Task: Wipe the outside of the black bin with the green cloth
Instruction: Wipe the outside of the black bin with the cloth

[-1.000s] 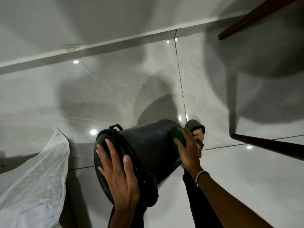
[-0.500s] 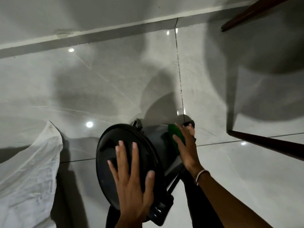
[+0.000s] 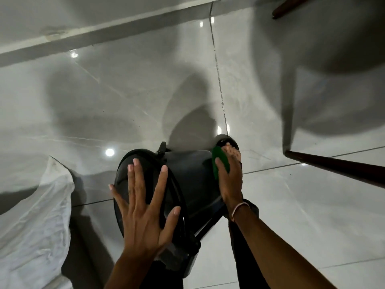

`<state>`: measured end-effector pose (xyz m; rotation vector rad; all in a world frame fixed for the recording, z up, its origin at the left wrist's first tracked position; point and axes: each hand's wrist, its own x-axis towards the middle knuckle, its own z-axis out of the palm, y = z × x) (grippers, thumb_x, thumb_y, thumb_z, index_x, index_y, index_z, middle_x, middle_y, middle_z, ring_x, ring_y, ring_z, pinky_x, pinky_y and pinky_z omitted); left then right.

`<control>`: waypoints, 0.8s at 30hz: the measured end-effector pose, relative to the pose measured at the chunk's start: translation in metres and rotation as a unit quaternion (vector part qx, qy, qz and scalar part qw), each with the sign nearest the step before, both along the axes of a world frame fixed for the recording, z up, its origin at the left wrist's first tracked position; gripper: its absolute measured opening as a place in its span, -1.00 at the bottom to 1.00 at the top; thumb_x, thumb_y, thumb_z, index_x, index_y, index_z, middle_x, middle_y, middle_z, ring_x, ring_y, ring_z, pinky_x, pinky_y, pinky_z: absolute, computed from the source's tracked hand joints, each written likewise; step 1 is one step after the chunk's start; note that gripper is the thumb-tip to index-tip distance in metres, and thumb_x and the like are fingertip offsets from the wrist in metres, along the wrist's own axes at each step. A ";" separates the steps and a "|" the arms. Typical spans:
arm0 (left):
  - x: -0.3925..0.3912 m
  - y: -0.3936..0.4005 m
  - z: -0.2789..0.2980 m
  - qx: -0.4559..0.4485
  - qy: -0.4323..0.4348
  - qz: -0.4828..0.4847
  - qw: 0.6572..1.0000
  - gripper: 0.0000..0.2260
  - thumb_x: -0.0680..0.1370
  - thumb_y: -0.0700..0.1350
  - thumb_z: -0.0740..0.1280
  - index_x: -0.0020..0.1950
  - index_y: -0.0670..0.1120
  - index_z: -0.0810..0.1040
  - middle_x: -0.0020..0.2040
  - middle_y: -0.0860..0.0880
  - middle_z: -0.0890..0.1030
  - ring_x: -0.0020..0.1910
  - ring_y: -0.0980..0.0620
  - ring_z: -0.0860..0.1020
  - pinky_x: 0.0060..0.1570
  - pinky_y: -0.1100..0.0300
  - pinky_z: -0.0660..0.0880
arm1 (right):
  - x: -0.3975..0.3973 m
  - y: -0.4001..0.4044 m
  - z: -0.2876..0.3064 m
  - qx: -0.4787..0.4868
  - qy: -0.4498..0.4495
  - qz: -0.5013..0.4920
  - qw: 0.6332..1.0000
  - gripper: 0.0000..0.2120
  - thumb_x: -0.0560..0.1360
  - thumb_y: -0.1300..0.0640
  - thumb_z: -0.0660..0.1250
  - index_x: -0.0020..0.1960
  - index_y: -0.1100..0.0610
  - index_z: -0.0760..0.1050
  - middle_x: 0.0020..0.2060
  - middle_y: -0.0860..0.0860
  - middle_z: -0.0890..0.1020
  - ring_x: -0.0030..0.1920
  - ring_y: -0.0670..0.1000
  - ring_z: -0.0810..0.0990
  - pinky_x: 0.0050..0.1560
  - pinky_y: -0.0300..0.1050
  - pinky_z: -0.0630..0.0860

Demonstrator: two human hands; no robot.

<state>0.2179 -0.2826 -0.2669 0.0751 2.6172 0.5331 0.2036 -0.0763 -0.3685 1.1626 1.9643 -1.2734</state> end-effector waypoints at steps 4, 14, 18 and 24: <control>-0.001 -0.002 0.001 0.026 -0.006 0.011 1.000 -0.35 0.65 0.39 -0.10 0.71 0.17 0.00 0.74 -0.23 -0.06 0.74 -0.15 -0.13 0.58 -0.50 -0.22 | 0.013 -0.034 0.050 -0.105 0.152 0.150 0.971 -0.52 0.63 -0.22 0.26 0.54 -0.27 0.36 0.68 -0.16 0.20 0.70 -0.13 0.09 0.65 0.04 0.20; 0.011 -0.004 -0.002 0.051 0.011 -0.014 0.999 -0.34 0.66 0.35 -0.04 0.72 0.12 -0.01 0.73 -0.26 -0.02 0.72 -0.30 -0.02 0.62 -0.44 -0.16 | -0.040 0.034 -0.052 -0.023 -0.070 0.160 0.984 -0.73 0.64 0.09 0.36 0.30 0.12 0.65 0.10 0.16 0.70 0.28 0.20 0.60 0.34 -0.08 0.43; 0.011 -0.006 -0.003 0.044 0.022 -0.023 0.999 -0.35 0.67 0.32 -0.04 0.72 0.09 0.00 0.71 -0.30 0.02 0.72 -0.30 0.00 0.60 -0.50 -0.12 | -0.069 -0.024 -0.017 -0.173 0.012 0.247 0.953 -0.62 0.57 -0.04 0.36 0.38 -0.09 0.58 0.41 -0.03 0.62 0.44 0.02 0.51 0.37 -0.18 0.37; 0.011 -0.008 -0.003 0.040 0.025 -0.023 0.999 -0.37 0.69 0.30 -0.07 0.72 0.08 0.00 0.68 -0.34 0.07 0.70 -0.32 0.02 0.54 -0.59 -0.07 | 0.031 -0.006 0.058 -0.156 0.164 0.223 0.948 -0.44 0.59 0.04 0.34 0.51 -0.34 0.31 0.63 -0.17 0.30 0.69 -0.08 0.16 0.67 -0.09 0.15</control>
